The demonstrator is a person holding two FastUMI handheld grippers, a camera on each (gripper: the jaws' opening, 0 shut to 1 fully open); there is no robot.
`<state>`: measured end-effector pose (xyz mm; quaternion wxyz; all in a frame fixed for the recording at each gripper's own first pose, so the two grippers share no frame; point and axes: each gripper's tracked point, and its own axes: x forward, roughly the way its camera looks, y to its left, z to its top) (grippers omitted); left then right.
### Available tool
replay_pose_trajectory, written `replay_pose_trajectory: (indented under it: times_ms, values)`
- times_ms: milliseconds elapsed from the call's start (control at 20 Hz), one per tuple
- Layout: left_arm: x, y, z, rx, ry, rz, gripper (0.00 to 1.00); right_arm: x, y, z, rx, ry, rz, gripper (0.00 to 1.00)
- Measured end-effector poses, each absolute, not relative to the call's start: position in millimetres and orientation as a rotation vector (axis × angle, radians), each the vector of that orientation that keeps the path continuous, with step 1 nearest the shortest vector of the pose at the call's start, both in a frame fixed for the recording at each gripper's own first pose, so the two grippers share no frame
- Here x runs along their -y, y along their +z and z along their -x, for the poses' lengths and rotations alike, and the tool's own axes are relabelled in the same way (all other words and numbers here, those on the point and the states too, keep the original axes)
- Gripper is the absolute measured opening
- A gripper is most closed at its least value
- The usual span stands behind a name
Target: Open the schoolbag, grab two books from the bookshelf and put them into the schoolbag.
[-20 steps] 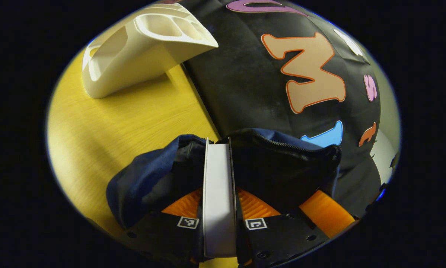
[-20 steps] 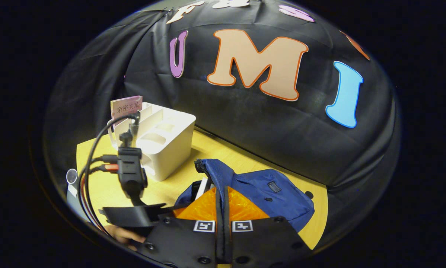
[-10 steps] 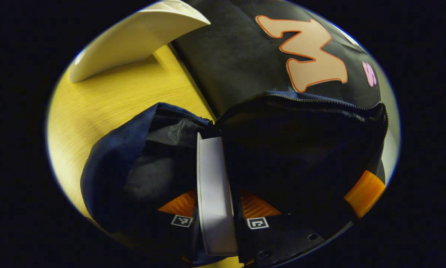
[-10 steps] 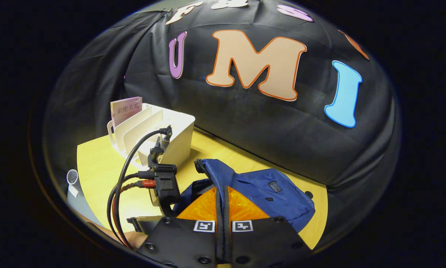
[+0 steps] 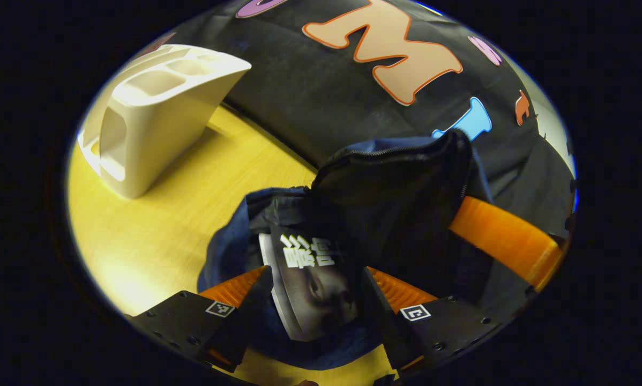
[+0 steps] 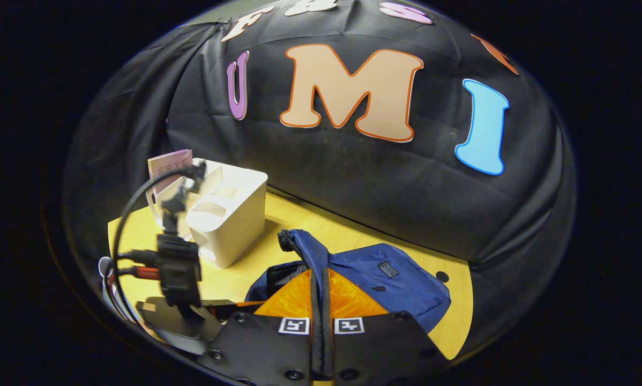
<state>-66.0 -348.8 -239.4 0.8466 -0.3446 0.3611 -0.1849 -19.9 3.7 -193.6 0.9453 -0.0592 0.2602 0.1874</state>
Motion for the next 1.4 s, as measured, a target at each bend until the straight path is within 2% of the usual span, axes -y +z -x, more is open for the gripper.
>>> replay_pose_trajectory:
  times_ms: [50, 150, 450, 700, 1050, 1400]
  values:
    - [339.7, -232.5, 68.4, -0.754, -0.391, 0.714, 0.91, -4.2, -193.6, 19.4, -0.531, 0.38, 0.122, 0.03]
    - [320.9, -215.7, 65.5, -0.739, -0.389, 0.692, 0.95, -4.7, -193.4, 19.8, -0.53, 0.375, 0.129, 0.03]
    - [257.2, -157.5, 43.7, -0.605, -0.363, 0.64, 0.95, -7.3, -195.1, 22.3, -0.524, 0.347, 0.144, 0.03]
    - [173.7, -106.4, 7.7, -0.45, -0.283, 0.591, 0.95, -9.5, -197.2, 27.3, -0.513, 0.326, 0.188, 0.02]
    - [60.6, -82.8, -26.5, -0.344, -0.14, 0.531, 0.94, -13.6, -197.8, 25.9, -0.525, 0.277, 0.186, 0.03]
    - [-28.0, -62.9, -59.2, -0.294, -0.062, 0.459, 0.94, -17.1, -198.7, 27.1, -0.536, 0.247, 0.193, 0.03]
